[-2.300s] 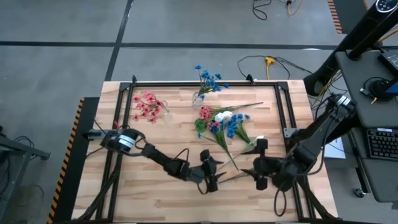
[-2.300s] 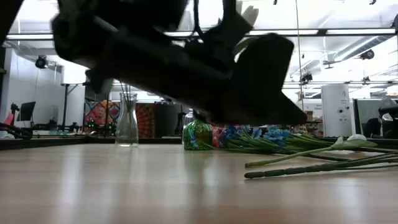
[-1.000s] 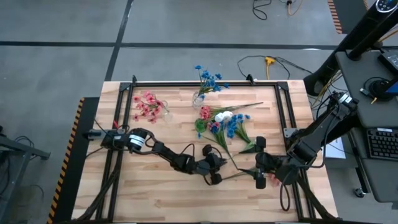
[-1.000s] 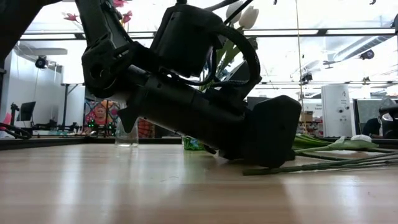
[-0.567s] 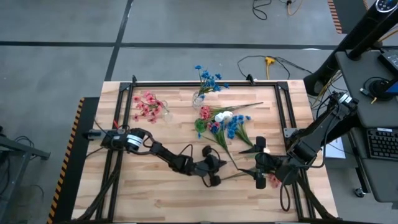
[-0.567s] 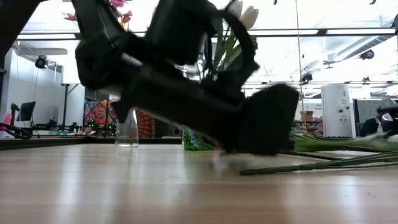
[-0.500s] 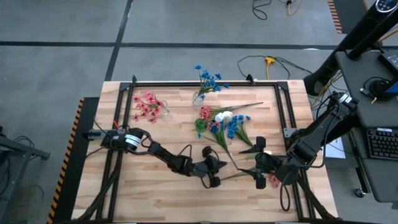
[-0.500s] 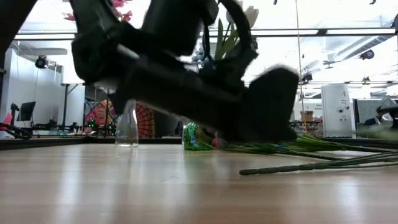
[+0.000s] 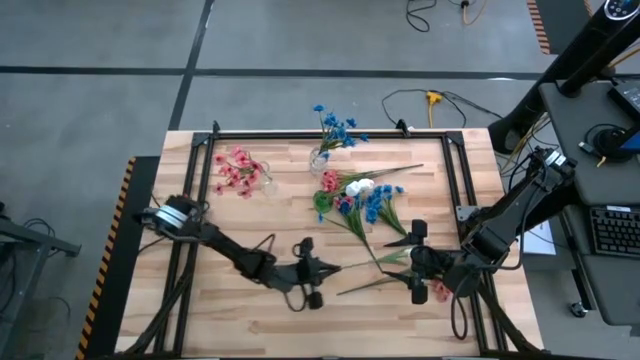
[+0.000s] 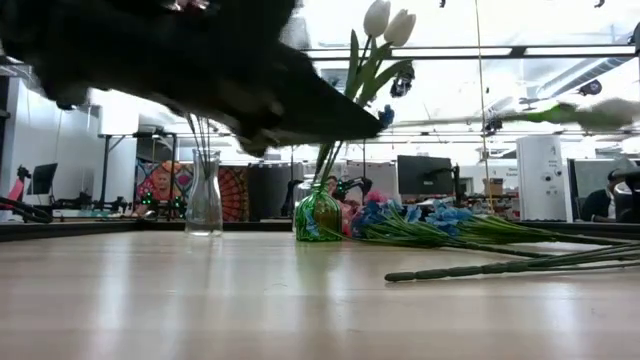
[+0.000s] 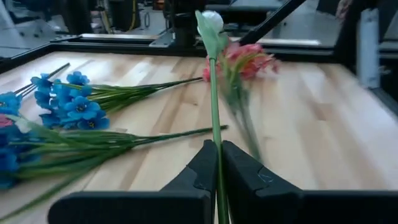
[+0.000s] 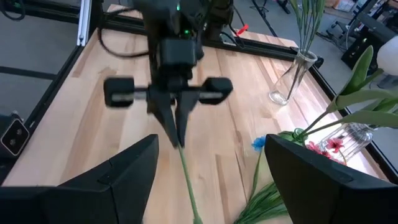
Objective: Sort flowers into vase by color
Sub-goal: Put the white tulip flower into the green vase
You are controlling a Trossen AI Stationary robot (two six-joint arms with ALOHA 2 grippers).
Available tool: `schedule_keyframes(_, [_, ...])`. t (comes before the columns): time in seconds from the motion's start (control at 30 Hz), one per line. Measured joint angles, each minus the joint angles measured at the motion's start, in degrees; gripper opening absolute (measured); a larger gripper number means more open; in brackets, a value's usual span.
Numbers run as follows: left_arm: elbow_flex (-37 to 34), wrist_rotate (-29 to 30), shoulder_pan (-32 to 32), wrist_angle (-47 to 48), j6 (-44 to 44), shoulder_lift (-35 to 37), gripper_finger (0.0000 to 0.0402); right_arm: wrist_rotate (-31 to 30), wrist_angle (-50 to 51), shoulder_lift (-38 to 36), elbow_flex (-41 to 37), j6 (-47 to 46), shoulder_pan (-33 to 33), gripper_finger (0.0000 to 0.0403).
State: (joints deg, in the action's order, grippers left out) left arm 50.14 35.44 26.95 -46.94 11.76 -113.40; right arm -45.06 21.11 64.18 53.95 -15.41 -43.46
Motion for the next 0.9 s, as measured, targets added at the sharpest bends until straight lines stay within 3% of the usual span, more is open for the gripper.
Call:
schedule_keyframes(0.37, [-12.0,0.1,9.9,-2.8,5.1,10.4,0.0,0.0,-3.9,0.1,-0.1,4.1,0.0,0.0286])
schedule_keyframes(0.7, [-19.8,0.1,14.4,-36.4,-7.5,7.6,0.0,0.0,-10.8,0.7,-2.5,8.0,0.0,0.0286])
schedule_keyframes(0.9, [-19.5,-1.3,16.5,-42.5,-14.5,6.8,0.0,0.5,-23.7,1.7,-6.2,16.9,1.0,0.0286])
